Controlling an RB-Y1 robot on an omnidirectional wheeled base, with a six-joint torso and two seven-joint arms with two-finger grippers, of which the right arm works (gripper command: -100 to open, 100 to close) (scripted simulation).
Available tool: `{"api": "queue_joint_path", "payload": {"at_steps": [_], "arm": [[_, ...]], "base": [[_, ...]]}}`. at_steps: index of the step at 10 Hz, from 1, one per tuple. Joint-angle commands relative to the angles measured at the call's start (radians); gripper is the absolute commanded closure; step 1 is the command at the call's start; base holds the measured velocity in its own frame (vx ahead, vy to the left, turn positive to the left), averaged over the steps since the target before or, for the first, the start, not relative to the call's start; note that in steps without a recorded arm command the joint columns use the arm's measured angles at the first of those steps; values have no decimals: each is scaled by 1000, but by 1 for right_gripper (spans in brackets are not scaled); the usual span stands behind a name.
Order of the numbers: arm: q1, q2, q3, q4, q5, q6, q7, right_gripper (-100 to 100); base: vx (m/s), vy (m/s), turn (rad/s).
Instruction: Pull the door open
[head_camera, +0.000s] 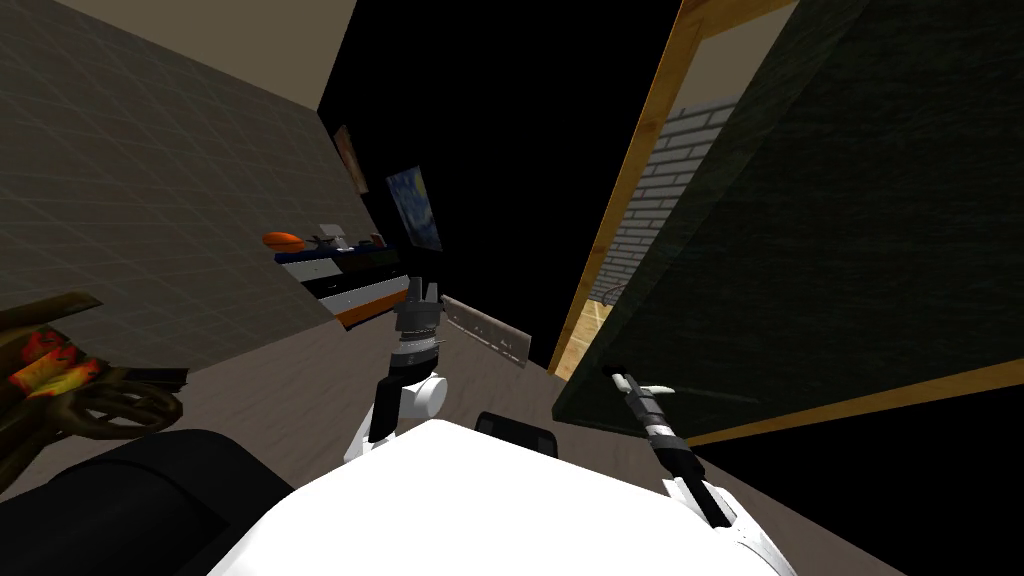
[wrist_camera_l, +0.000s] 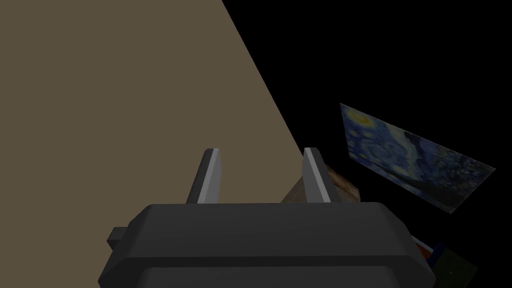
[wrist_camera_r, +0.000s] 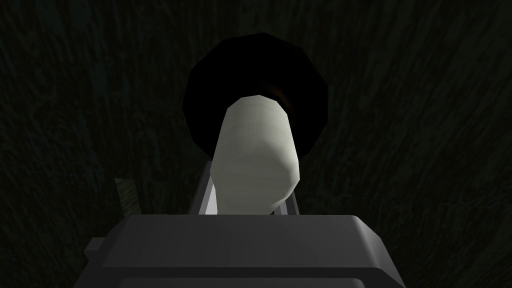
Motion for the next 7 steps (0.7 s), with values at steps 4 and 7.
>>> {"api": "queue_joint_path", "payload": {"at_steps": [4, 7], "arm": [[29, -14, 6, -16, 22, -34, -31, 100], [41, -26, -2, 5, 36, -78, -44, 100]], "base": [[-126, -64, 62], [-194, -75, 173]]}}
